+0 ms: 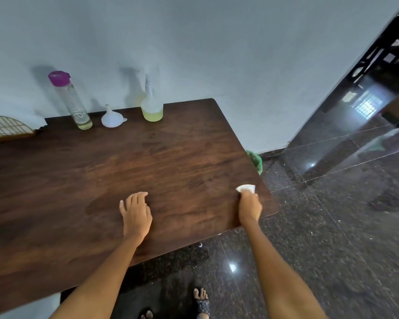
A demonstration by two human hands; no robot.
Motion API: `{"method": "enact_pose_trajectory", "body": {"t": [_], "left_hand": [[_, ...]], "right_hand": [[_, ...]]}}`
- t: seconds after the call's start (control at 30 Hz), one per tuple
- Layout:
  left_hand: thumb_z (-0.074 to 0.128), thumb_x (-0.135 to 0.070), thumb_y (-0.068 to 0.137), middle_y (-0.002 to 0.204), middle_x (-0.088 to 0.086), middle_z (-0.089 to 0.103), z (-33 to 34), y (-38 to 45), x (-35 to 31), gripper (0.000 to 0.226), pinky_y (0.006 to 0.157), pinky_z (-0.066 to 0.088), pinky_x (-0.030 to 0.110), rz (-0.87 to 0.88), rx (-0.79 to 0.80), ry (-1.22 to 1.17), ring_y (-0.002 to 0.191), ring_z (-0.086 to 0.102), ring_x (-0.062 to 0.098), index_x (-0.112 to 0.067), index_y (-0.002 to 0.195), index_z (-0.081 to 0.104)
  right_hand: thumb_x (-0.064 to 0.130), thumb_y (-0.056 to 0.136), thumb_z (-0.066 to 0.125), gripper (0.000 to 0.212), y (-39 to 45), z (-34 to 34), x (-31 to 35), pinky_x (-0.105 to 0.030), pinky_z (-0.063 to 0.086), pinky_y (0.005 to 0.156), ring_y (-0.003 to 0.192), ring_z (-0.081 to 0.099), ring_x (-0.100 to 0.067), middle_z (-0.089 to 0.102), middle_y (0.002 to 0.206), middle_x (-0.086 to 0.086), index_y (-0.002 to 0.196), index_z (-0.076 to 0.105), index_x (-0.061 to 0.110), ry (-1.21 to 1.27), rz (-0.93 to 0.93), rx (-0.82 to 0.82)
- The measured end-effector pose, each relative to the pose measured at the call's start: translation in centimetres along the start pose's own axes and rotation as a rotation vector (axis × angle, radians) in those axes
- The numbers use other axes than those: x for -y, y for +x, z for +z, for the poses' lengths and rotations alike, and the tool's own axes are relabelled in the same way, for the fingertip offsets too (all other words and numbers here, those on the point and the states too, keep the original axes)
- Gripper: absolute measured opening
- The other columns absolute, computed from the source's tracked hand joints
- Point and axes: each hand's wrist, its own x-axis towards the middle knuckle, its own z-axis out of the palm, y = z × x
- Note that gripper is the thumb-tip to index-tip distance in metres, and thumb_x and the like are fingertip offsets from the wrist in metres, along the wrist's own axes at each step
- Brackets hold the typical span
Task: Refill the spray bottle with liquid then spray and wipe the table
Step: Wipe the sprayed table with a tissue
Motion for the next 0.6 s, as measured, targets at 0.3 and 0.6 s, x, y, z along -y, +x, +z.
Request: {"method": "enact_pose_trajectory", "body": {"t": [0.3,0.6], "left_hand": [[0.047,-0.004,0.091,0.127,0.006,0.056,0.1,0.7,-1.5,0.035,0.115,0.018,0.05,-0.065,0.004,0.055,0.126,0.045,0.024,-0.011,0.124,0.054],[0.043,-0.005,0.094,0.127,0.01,0.056,-0.9,1.7,-0.1,0.032,0.114,0.019,0.051,-0.19,-0.064,0.05,0.125,0.046,0.026,-0.008,0.123,0.054]], "right_hand": [[0.005,0.077,0.04,0.038,-4.9,4.5,14.1,-0.025,0.054,0.066,0.085,0.069,-0.019,0.071,0.092,-0.004,0.094,0.073,0.011,0.25,-0.491,0.33],[0.005,0.09,0.038,0.033,5.3,1.4,6.3,-0.04,0.051,0.078,0.11,0.054,-0.034,0.061,0.114,-0.016,0.116,0.058,0.005,-0.088,-0.478,0.109]]}}
